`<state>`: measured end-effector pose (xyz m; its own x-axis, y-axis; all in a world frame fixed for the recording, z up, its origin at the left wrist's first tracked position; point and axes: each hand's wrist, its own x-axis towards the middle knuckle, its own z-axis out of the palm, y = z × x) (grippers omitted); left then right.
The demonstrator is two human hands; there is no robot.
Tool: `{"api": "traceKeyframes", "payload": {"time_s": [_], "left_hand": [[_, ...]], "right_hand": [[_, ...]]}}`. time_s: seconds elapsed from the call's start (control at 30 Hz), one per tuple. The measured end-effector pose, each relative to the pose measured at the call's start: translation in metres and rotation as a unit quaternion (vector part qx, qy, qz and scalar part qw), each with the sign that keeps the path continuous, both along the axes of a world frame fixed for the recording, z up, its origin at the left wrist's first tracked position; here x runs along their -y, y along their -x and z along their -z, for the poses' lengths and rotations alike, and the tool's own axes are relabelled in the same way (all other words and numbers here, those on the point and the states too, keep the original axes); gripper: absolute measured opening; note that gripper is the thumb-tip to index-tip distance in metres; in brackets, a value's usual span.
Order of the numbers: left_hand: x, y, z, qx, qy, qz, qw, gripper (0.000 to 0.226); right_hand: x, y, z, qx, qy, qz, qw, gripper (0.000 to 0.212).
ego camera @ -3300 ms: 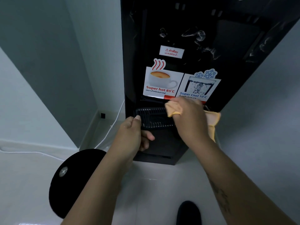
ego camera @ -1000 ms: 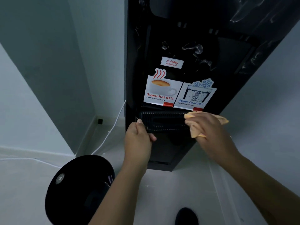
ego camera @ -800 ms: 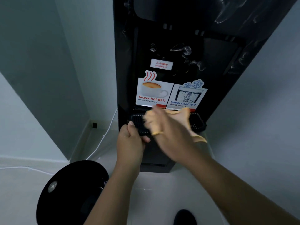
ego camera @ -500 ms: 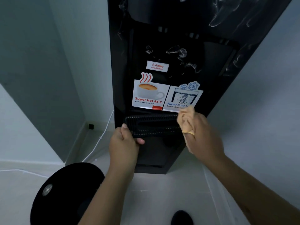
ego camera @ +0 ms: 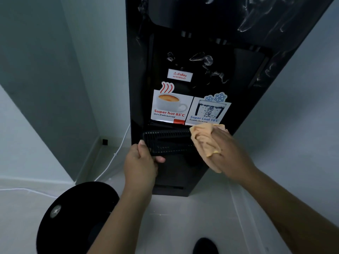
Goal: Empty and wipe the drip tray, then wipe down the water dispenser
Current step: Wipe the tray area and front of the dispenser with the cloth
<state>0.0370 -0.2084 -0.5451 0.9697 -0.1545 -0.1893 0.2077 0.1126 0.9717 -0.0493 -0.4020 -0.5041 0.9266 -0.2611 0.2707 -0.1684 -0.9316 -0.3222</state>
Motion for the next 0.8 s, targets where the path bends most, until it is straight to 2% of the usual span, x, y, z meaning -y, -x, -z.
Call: {"api": "traceKeyframes", "payload": {"time_s": [0.07,0.2,0.27,0.33,0.37,0.43,0.47,0.5,0.6,0.67,0.73,0.8], "left_hand": [[-0.001,-0.001,-0.001,-0.004,0.006,-0.018,1.0,0.037],[-0.003,-0.004,-0.003,-0.002,0.017,-0.036,0.999,0.037],[-0.005,-0.004,-0.002,0.007,0.003,-0.036,0.999,0.039],[-0.007,-0.003,-0.001,0.007,0.0,-0.028,1.0,0.038],[-0.007,-0.003,-0.001,0.006,-0.001,-0.022,1.0,0.038],[-0.006,-0.003,-0.001,0.01,-0.007,-0.011,1.0,0.039],[-0.005,-0.002,-0.001,0.012,-0.009,-0.006,1.0,0.039],[-0.003,-0.001,-0.001,0.012,-0.01,-0.004,1.0,0.038],[0.001,0.001,-0.001,0.014,-0.02,-0.019,1.0,0.039],[-0.001,-0.001,-0.001,0.016,-0.038,-0.03,0.999,0.042],[-0.005,-0.003,-0.003,0.012,-0.019,-0.026,0.999,0.04],[-0.008,-0.004,-0.003,0.015,-0.012,-0.013,1.0,0.039]], "right_hand": [[-0.014,-0.008,0.014,-0.002,0.024,0.046,0.999,0.041],[-0.056,-0.026,0.022,0.013,-0.019,-0.129,0.991,0.064],[-0.058,-0.027,0.022,0.021,-0.041,-0.152,0.987,0.066],[-0.047,-0.022,0.022,0.095,-0.023,-0.075,0.992,0.045],[-0.037,-0.02,0.021,0.129,0.009,0.006,0.992,0.037],[-0.021,-0.017,0.02,0.138,0.023,0.147,0.979,0.038],[-0.02,-0.019,0.02,0.129,-0.01,0.161,0.978,0.043],[-0.025,-0.022,0.021,0.119,-0.032,0.137,0.983,0.046],[-0.061,-0.035,0.026,0.073,0.052,-0.009,0.996,0.049],[-0.077,-0.038,0.027,0.05,0.068,-0.061,0.995,0.053],[-0.07,-0.036,0.021,0.072,0.034,-0.071,0.994,0.048],[-0.054,-0.027,0.012,0.137,-0.111,-0.006,0.984,0.042]]}}
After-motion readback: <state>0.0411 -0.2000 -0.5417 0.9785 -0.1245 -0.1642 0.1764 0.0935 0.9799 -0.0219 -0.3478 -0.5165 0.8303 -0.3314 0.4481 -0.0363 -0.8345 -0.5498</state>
